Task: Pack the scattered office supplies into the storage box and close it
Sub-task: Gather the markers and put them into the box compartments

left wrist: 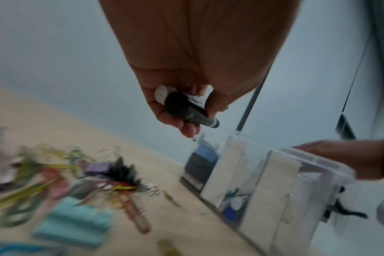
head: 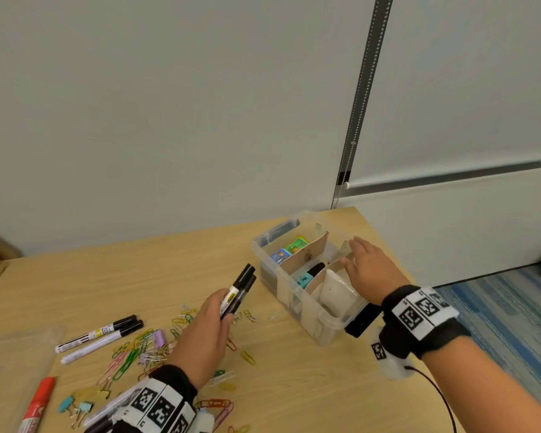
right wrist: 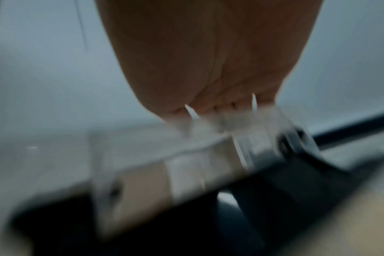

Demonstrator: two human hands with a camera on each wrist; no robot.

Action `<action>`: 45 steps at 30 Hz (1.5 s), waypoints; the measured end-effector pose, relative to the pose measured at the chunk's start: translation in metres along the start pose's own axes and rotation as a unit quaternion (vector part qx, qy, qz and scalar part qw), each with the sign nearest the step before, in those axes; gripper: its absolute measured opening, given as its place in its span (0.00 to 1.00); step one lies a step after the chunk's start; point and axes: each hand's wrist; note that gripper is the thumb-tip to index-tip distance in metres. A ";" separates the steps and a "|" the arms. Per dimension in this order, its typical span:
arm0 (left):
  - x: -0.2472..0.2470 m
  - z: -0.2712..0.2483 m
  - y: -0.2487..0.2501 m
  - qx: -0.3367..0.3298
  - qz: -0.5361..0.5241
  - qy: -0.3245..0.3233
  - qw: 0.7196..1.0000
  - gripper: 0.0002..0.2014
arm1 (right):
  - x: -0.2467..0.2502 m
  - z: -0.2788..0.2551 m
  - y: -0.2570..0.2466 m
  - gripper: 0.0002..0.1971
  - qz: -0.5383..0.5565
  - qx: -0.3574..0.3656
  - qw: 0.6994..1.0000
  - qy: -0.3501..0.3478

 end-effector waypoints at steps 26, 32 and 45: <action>-0.025 0.158 0.126 0.032 0.273 -0.240 0.931 0.16 | -0.025 -0.008 -0.002 0.29 0.024 -0.008 0.993 0.115; -0.029 0.149 0.113 -0.011 0.197 -0.177 0.964 0.19 | -0.023 -0.010 -0.004 0.27 0.025 -0.001 0.994 0.105; 0.032 -0.006 -0.009 0.060 0.172 0.105 0.978 0.14 | -0.004 -0.030 -0.058 0.28 -0.026 0.031 0.996 0.083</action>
Point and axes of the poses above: each hand's wrist, its own z-axis towards the middle knuckle, its own x-axis out of the back of the hand, y = z × x, and after that the axes turned 11 degrees about -y, right-handed
